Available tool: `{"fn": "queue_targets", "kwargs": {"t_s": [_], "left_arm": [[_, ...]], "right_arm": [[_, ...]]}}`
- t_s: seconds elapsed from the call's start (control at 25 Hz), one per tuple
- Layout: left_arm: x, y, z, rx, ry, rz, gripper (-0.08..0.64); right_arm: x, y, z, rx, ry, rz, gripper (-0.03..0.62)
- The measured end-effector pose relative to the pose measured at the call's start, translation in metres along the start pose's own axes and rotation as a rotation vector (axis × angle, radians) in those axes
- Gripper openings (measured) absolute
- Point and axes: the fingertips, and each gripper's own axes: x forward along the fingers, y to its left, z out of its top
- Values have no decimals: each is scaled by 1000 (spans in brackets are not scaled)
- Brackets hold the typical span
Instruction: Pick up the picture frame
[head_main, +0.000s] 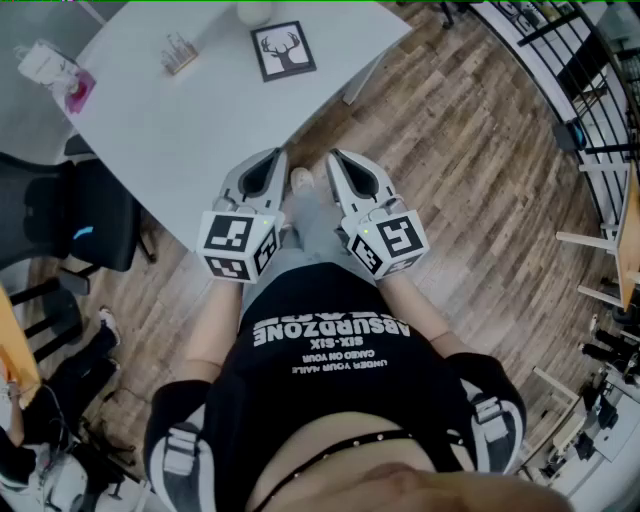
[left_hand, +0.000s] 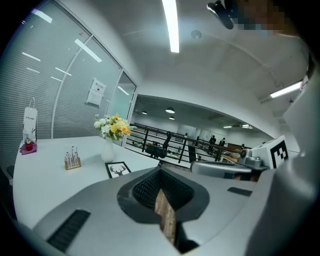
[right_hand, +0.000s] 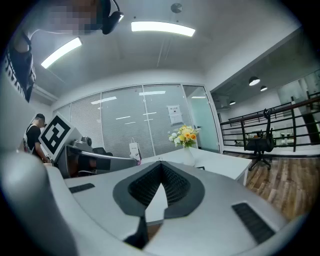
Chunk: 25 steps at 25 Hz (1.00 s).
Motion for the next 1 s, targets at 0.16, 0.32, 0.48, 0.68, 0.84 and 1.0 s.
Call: {"fn": "queue_targets", "kwargs": {"t_s": [0.16,0.32,0.48,0.68,0.84,1.0], "left_arm": [[-1,3,0,0,1,0,15],[8,4,1,-6,15,-11,15],[25,16,4,-18,32,3,15],[57,42,8,-34,65,46,15],[99,63,13,-28,92,90,15],[143,80,27,-25,103,118,15]], "right_arm": [[2,7,-2,-3,9,14,15],[8,-1,-3,0,23,6,15],[26,-18,-1,12,27,2,15],[63,-43,-1,32,33,44,15],[101,-76,1,47,65,79,15],[135,-118,13,47,75,85,17]]}}
